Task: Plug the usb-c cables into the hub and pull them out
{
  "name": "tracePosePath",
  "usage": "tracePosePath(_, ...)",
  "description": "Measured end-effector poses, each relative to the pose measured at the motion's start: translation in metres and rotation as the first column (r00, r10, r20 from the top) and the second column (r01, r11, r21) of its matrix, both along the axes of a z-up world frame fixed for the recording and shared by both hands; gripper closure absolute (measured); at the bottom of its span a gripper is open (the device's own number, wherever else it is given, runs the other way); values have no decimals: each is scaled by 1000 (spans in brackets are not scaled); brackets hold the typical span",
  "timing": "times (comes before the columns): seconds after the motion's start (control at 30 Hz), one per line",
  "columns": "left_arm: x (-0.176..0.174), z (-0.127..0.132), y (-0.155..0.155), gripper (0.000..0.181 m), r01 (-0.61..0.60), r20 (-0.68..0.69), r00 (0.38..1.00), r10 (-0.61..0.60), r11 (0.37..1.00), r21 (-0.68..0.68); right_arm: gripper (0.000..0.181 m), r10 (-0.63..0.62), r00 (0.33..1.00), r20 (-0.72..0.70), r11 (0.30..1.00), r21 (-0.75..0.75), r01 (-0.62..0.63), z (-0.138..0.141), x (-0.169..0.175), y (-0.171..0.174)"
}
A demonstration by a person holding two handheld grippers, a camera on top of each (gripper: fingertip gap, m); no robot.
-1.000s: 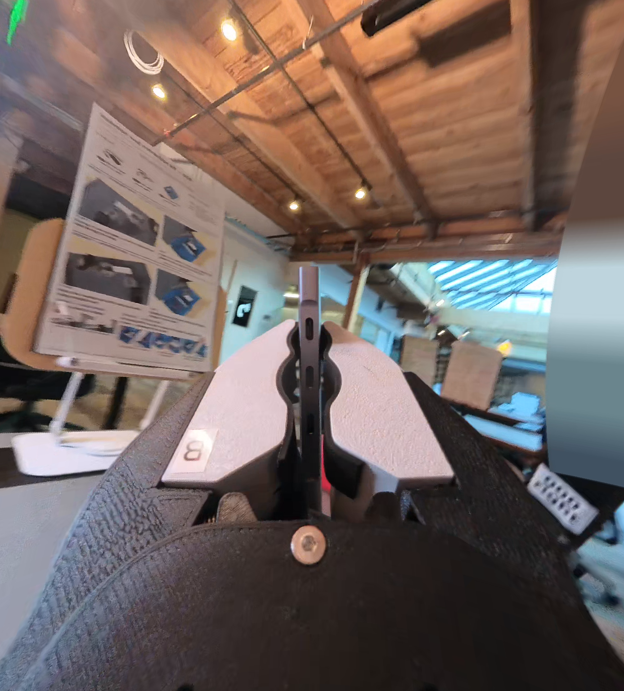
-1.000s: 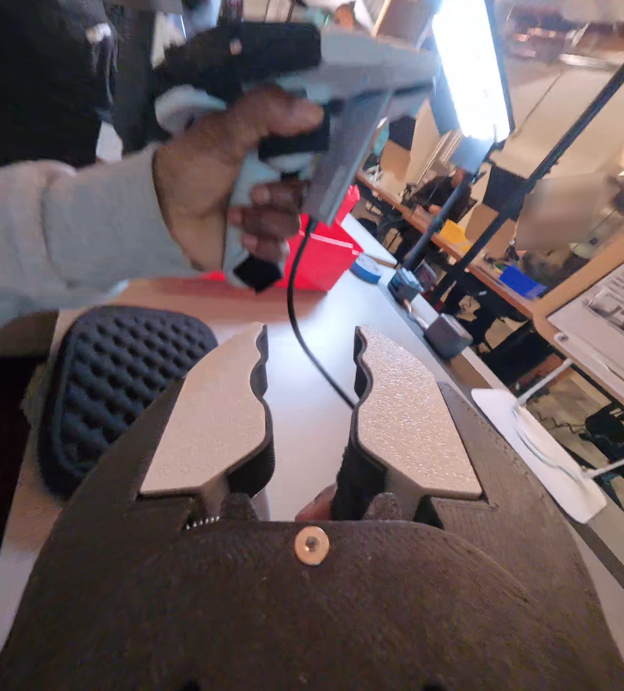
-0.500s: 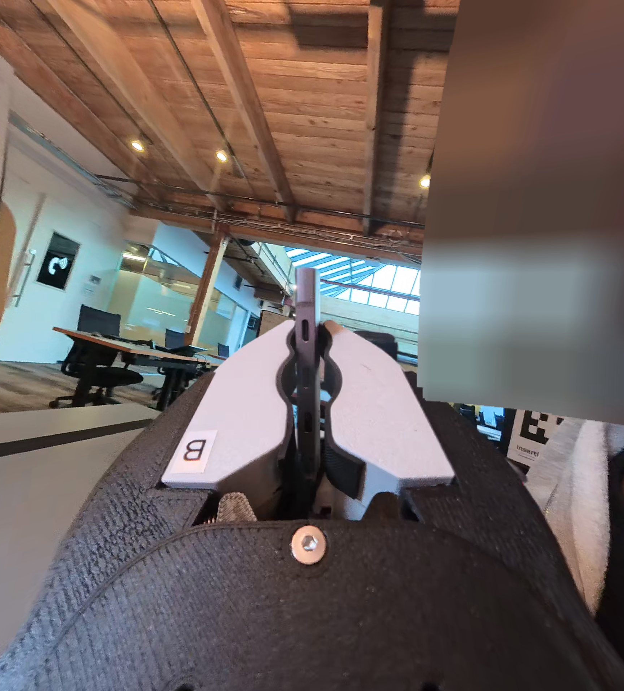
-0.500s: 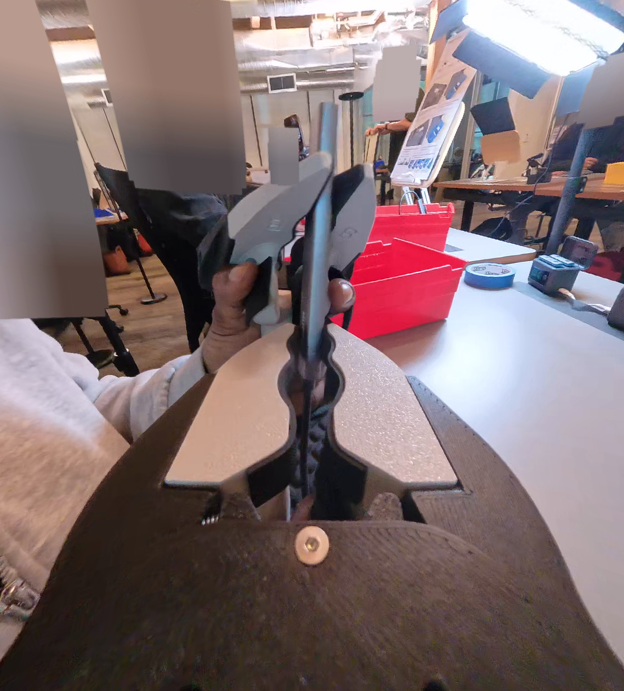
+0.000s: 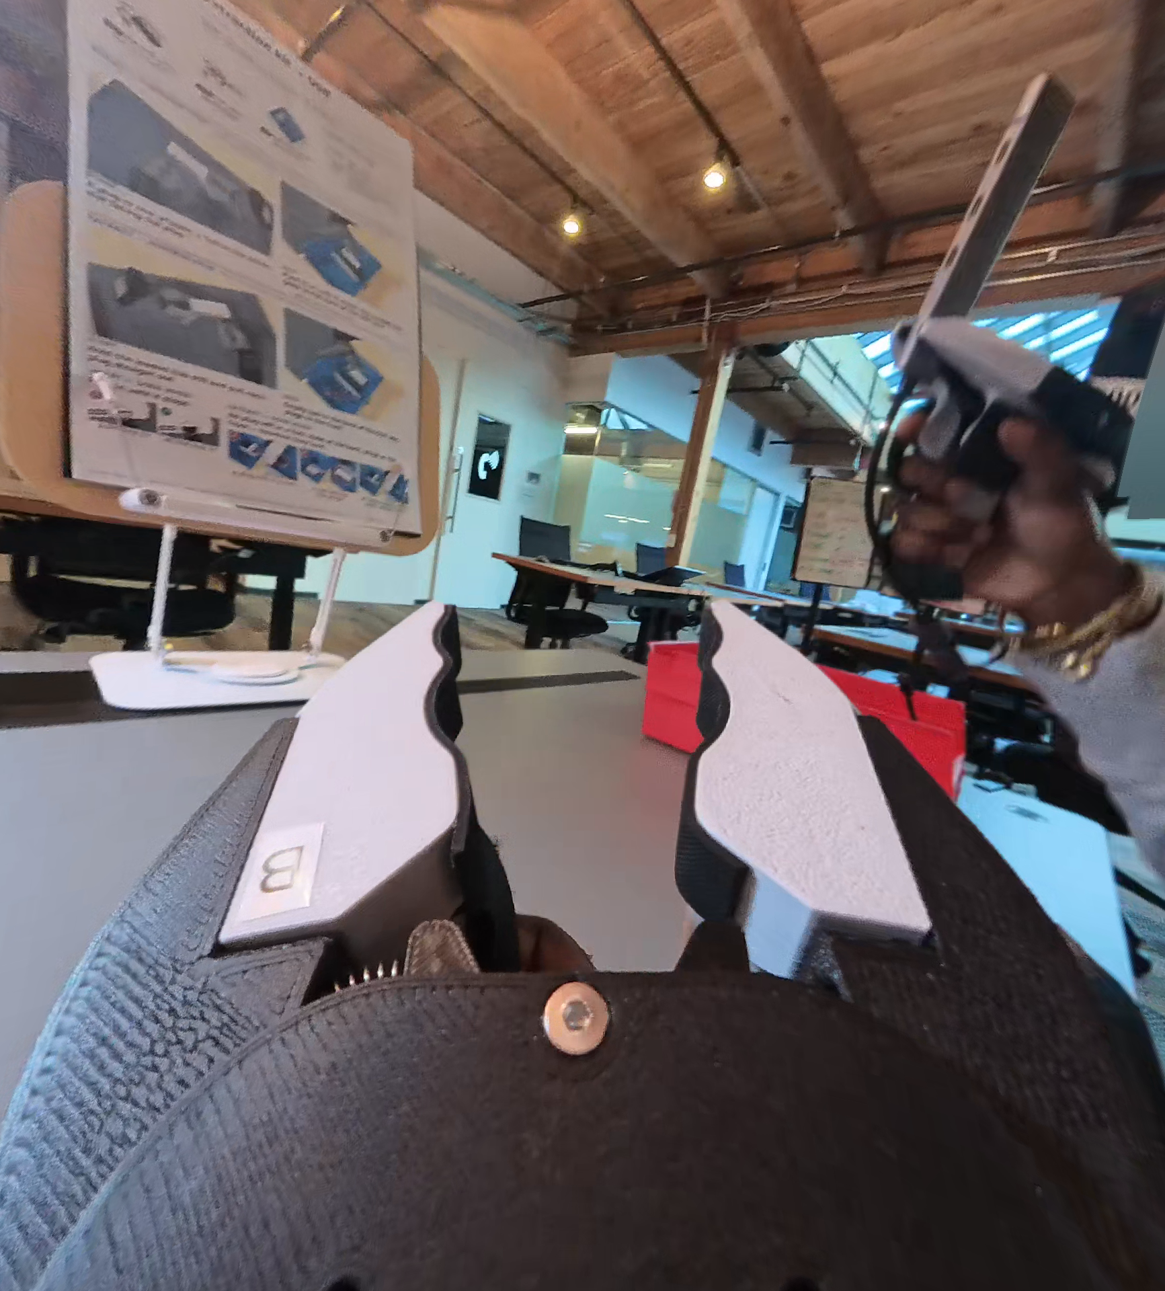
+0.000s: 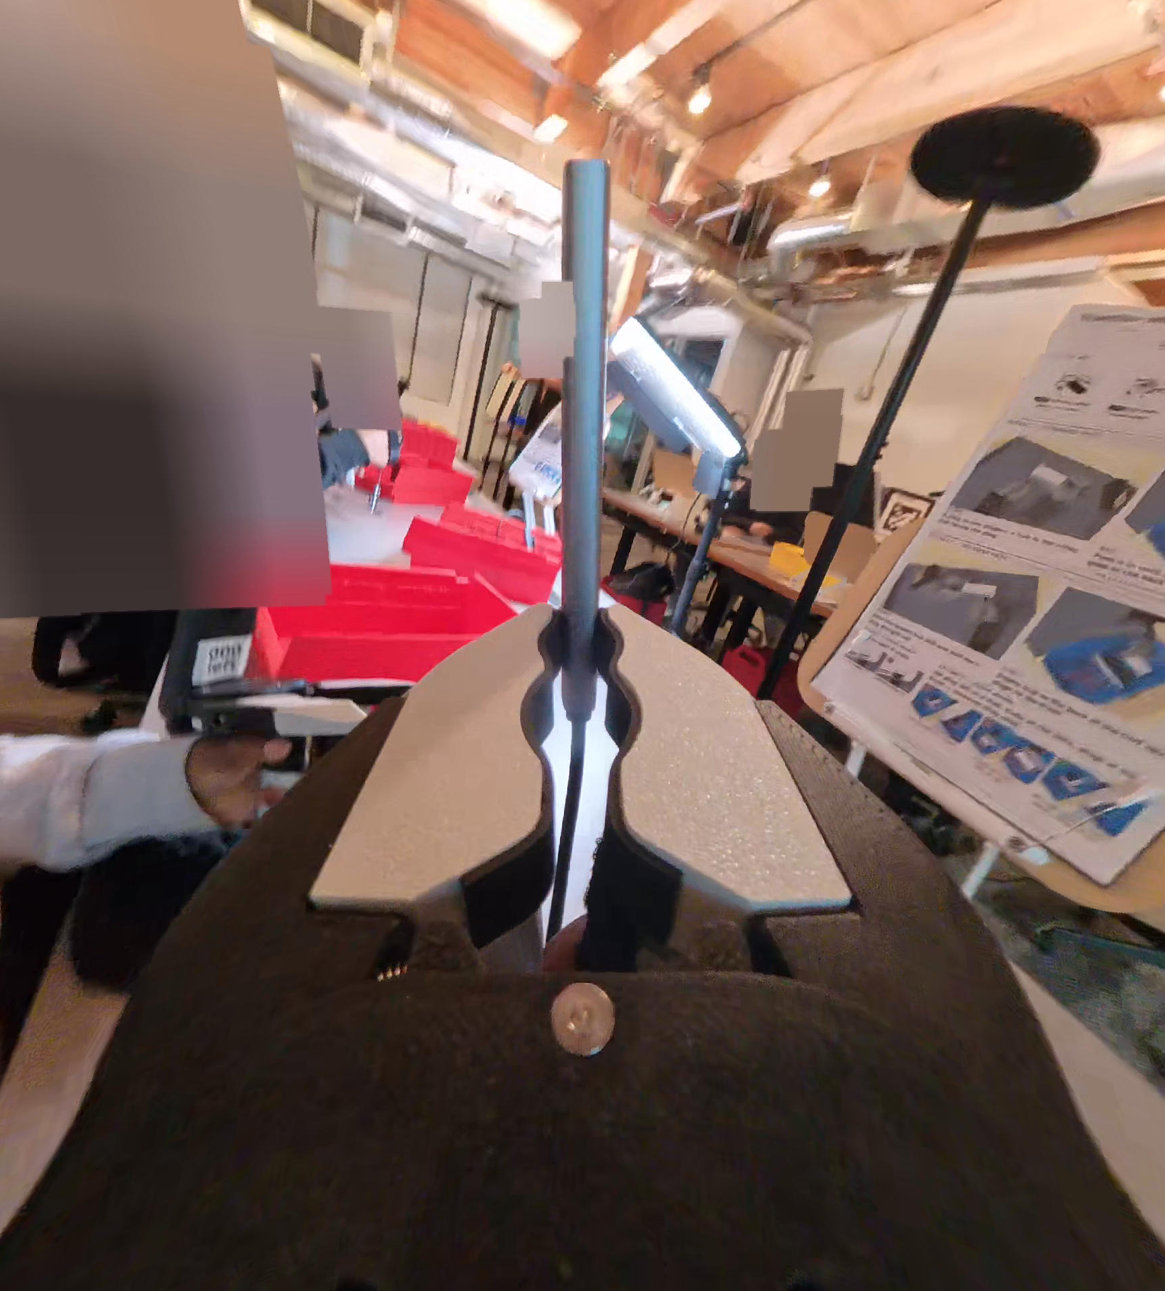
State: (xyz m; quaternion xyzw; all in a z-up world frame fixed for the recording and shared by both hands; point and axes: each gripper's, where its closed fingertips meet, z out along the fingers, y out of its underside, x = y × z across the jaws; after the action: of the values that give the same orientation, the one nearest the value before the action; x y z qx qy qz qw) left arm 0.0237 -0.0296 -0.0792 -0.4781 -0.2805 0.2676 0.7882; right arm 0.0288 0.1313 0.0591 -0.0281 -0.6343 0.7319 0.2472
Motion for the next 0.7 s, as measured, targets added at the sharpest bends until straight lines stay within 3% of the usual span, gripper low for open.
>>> tracePosePath(0.07,-1,-5,-1,116,-14,10,1000,14,1000,-8,172,9,1000,-3,993,115,-9,7,-20,19)
tracePosePath(0.23,-4,-11,-1,118,-29,20,999,29,999,-32,172,-83,993,-88,939,326,108,6,-91,73)
tracePosePath(0.37,-5,-14,-2,120,-38,23,999,39,998,-42,172,-123,980,-156,915,364,172,1,-136,114)
tracePosePath(0.47,-5,-15,-2,120,-39,29,999,40,998,-42,172,-225,947,-229,879,372,299,-8,-169,148)
tracePosePath(0.57,-6,-15,-4,121,-42,30,999,43,998,-38,172,-319,911,-263,829,388,402,-33,-194,176)
tracePosePath(0.7,-6,-16,-3,121,-48,31,998,49,998,-48,172,-351,889,-293,726,515,456,-87,-208,198)
